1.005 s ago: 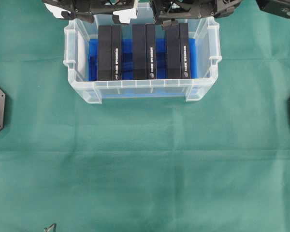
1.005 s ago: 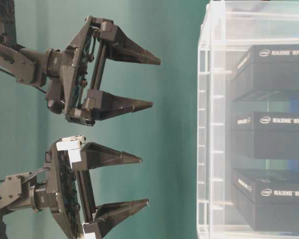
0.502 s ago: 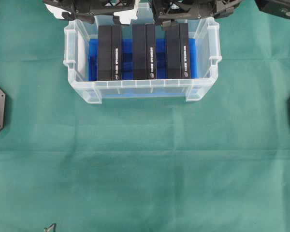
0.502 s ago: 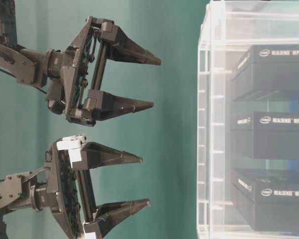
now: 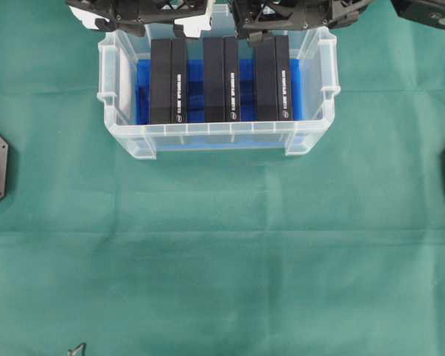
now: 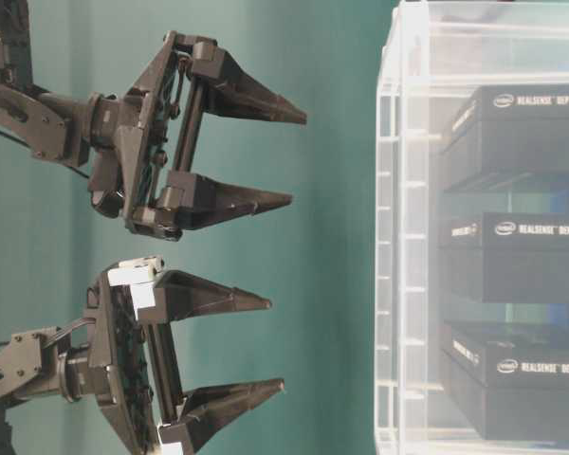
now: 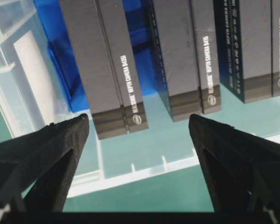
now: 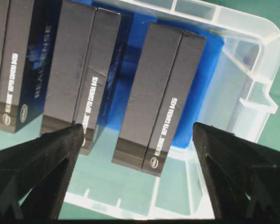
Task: Take the box out of the case with both arms.
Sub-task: 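Move both open grippers above the left and right black boxes, then lower both grippers into the bin around the outer black boxes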
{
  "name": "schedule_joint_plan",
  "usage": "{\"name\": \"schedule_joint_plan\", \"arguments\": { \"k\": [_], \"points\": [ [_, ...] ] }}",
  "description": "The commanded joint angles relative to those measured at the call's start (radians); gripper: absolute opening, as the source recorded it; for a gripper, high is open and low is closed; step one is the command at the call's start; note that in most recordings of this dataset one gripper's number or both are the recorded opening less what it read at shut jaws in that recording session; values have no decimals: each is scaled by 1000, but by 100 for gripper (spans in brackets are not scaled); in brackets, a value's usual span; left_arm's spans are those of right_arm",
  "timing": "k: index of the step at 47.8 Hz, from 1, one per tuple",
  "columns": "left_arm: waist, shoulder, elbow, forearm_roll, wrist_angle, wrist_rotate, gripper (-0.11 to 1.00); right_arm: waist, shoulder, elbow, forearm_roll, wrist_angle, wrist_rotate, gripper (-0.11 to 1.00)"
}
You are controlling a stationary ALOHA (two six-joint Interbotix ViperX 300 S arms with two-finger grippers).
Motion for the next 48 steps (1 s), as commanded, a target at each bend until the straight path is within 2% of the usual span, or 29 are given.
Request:
{"name": "schedule_joint_plan", "arguments": {
  "k": [1, 48],
  "points": [
    [-3, -12, -21, 3, 0, 2, 84, 3, -12, -25, 2, -6, 3, 95],
    [-3, -12, -21, 3, 12, -2, 84, 3, -9, -25, 2, -6, 3, 95]
  ]
}}
